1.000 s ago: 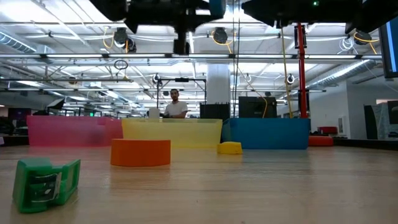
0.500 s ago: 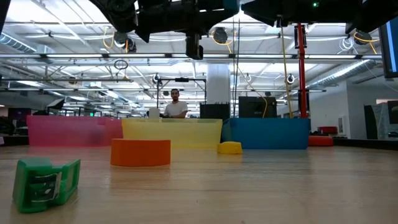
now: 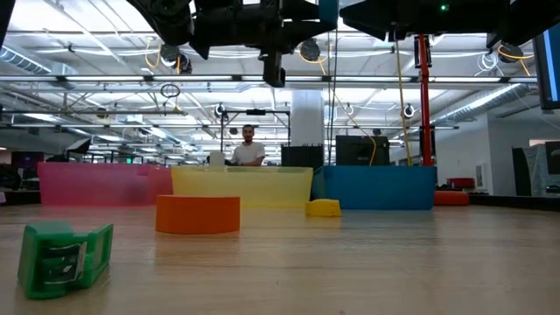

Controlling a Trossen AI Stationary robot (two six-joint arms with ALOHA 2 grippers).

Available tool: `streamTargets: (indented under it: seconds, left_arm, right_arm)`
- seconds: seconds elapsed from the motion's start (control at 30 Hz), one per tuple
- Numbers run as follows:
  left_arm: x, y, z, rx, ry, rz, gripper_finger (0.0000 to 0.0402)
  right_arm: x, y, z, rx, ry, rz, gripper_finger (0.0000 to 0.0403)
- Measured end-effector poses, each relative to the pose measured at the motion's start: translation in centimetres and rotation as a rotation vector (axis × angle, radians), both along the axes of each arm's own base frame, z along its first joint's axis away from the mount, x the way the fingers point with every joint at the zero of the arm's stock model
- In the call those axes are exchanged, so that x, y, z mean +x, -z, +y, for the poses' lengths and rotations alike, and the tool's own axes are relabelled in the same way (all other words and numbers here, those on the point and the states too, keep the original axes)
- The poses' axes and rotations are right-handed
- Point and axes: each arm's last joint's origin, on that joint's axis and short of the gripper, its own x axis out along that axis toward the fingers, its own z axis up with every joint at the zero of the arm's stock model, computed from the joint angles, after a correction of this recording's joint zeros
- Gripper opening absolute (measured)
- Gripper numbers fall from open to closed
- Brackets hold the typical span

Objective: Pick and place Stapler, Stapler remover, tape
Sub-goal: Put the blue tape into the blue bin

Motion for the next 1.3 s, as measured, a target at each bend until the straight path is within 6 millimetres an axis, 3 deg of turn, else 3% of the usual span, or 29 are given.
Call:
streamTargets:
  seconds: [0.7, 1.03, 1.3]
  left_arm:
    - [0.0, 0.0, 0.8, 0.004, -0.074, 0.026, 0.0035]
    - [2.7, 1.1, -0.1, -0.005, 0.032, 0.053, 0.0035]
    - [3.2, 1.4, 0.1, -0.014, 0.072, 0.059, 0.0035]
  right_arm:
    - [0.7, 0.8, 0.1, 0.032, -0.034, 0.025, 0.0251]
    - [1.1, 0.9, 0.1, 0.045, -0.056, 0.0, 0.0251]
    - [0.8, 0.7, 0.0, 0.048, -0.008, -0.007, 0.0236]
